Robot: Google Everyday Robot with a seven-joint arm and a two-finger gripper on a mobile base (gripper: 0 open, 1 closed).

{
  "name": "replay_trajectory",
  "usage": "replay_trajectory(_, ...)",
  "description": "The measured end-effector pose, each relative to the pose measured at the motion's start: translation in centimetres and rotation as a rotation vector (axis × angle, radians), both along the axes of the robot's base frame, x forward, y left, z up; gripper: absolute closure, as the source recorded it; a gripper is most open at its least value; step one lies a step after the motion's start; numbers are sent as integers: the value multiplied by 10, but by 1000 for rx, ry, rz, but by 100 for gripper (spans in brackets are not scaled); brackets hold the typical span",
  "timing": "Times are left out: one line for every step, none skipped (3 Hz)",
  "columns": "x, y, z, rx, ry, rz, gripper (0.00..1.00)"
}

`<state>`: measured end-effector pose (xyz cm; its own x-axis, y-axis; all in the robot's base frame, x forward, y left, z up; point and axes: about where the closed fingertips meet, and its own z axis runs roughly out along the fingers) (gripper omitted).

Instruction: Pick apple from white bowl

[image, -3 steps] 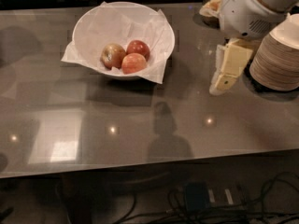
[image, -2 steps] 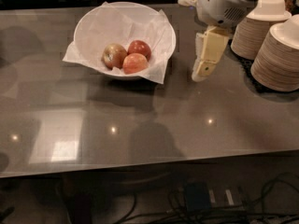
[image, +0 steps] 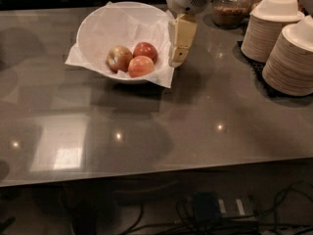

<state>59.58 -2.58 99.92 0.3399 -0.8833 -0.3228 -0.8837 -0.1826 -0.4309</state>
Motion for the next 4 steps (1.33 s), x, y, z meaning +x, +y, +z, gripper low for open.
replay_trajectory(0, 0, 0, 0, 0, 0, 0)
replay_trajectory(9, 0, -3, 4, -29, 11, 0)
replay_trajectory(33, 1, -7, 5, -77, 42, 0)
replay_trajectory(66, 8, -14, -8, -122, 117, 0)
